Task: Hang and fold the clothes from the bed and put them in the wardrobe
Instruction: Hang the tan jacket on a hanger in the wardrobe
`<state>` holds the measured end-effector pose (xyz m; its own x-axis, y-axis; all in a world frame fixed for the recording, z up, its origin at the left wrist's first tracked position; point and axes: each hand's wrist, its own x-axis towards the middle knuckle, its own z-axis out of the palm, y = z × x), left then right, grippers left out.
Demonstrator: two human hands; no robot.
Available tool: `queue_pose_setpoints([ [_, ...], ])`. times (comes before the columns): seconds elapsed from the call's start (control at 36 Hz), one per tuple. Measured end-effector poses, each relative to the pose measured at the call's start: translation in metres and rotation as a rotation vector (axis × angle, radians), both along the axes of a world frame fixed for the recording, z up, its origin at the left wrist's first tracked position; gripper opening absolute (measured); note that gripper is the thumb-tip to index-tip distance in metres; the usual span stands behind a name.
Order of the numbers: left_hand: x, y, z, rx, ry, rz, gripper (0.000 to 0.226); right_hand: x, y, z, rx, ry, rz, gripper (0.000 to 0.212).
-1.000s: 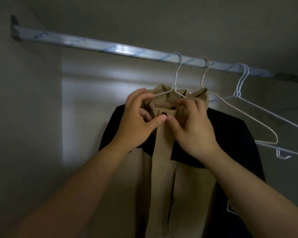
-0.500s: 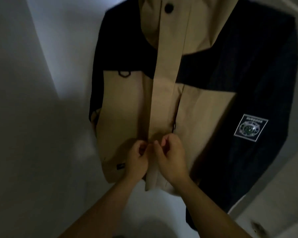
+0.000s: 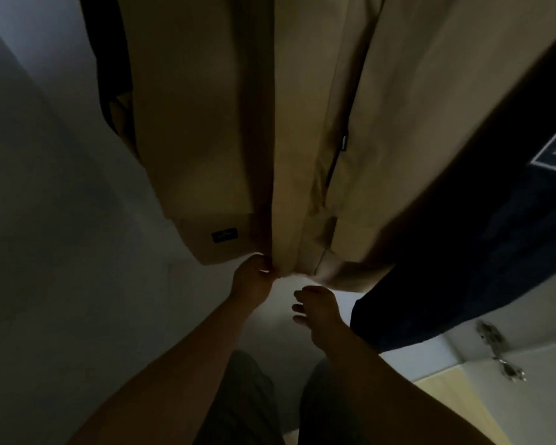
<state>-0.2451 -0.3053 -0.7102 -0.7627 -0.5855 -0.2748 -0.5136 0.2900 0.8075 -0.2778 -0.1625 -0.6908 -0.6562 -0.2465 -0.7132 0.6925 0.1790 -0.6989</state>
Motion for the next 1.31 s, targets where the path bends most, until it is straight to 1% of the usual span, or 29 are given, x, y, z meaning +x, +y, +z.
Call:
queue_pose_setpoints([
  [0.03, -0.001, -0.001, -0.001, 0.074, -0.012, 0.04, 0.013, -0.001, -0.002, -0.004, -0.047, -0.088, -0.048, 0.01],
  [0.06, -0.002, -0.002, -0.001, 0.198, -0.009, 0.103, 0.017, -0.002, -0.003, -0.009, -0.094, -0.171, -0.093, 0.008],
  [0.08, -0.003, -0.004, -0.003, 0.349, -0.002, 0.192, 0.026, -0.003, -0.004, -0.014, -0.14, -0.244, -0.135, 0.006],
  [0.14, -0.003, -0.006, -0.005, 0.659, 0.009, 0.36, 0.053, -0.004, -0.006, -0.025, -0.213, -0.335, -0.211, 0.008],
  [0.17, -0.002, -0.006, -0.005, 0.756, 0.011, 0.399, 0.061, -0.004, -0.008, -0.03, -0.233, -0.353, -0.239, 0.01],
  [0.22, -0.004, -0.006, -0.006, 0.842, 0.016, 0.421, 0.063, -0.005, -0.011, -0.037, -0.249, -0.367, -0.279, 0.012],
  [0.31, -0.009, -0.007, -0.009, 0.911, 0.044, 0.458, 0.064, -0.011, -0.016, -0.048, -0.263, -0.364, -0.32, 0.014],
  [0.33, -0.011, -0.007, -0.011, 0.941, 0.062, 0.469, 0.063, -0.013, -0.017, -0.051, -0.282, -0.355, -0.334, 0.018],
  [0.42, -0.016, -0.009, -0.012, 0.984, 0.093, 0.477, 0.061, -0.021, -0.018, -0.06, -0.352, -0.336, -0.337, 0.038],
  [0.47, -0.018, -0.01, -0.015, 0.999, 0.104, 0.462, 0.06, -0.024, -0.018, -0.06, -0.385, -0.321, -0.293, 0.041],
  [0.53, -0.018, -0.011, -0.016, 0.996, 0.093, 0.431, 0.059, -0.024, -0.018, -0.06, -0.402, -0.309, -0.258, 0.04],
  [0.61, -0.017, -0.01, -0.02, 0.985, 0.059, 0.394, 0.056, -0.02, -0.014, -0.061, -0.38, -0.294, -0.228, 0.032],
  [0.67, -0.015, -0.008, -0.022, 1.001, 0.051, 0.379, 0.054, -0.018, -0.01, -0.063, -0.379, -0.319, -0.227, 0.028],
  [0.78, -0.011, -0.004, -0.025, 1.08, 0.028, 0.466, 0.049, -0.012, -0.003, -0.068, -0.361, -0.369, -0.26, 0.035],
  [0.86, -0.004, 0.001, -0.027, 1.097, -0.002, 0.466, 0.045, -0.005, 0.001, -0.071, -0.362, -0.335, -0.239, 0.03],
  [0.94, 0.008, 0.007, -0.03, 1.092, -0.042, 0.437, 0.047, 0.0, 0.003, -0.072, -0.333, -0.323, -0.241, 0.03],
  [1.06, 0.024, 0.009, -0.043, 1.144, -0.06, 0.394, 0.048, 0.006, 0.008, -0.073, -0.33, -0.337, -0.247, 0.031],
  [1.11, 0.029, 0.009, -0.049, 1.155, -0.056, 0.392, 0.046, 0.008, 0.011, -0.074, -0.304, -0.318, -0.283, 0.028],
  [1.19, 0.036, 0.012, -0.051, 1.142, -0.062, 0.387, 0.052, 0.009, 0.014, -0.073, -0.249, -0.293, -0.362, 0.022],
  [1.25, 0.04, 0.015, -0.049, 1.155, -0.049, 0.394, 0.055, 0.012, 0.014, -0.072, -0.254, -0.305, -0.361, 0.025],
  [1.31, 0.042, 0.019, -0.046, 1.175, -0.032, 0.391, 0.055, 0.016, 0.016, -0.07, -0.261, -0.318, -0.305, 0.032],
])
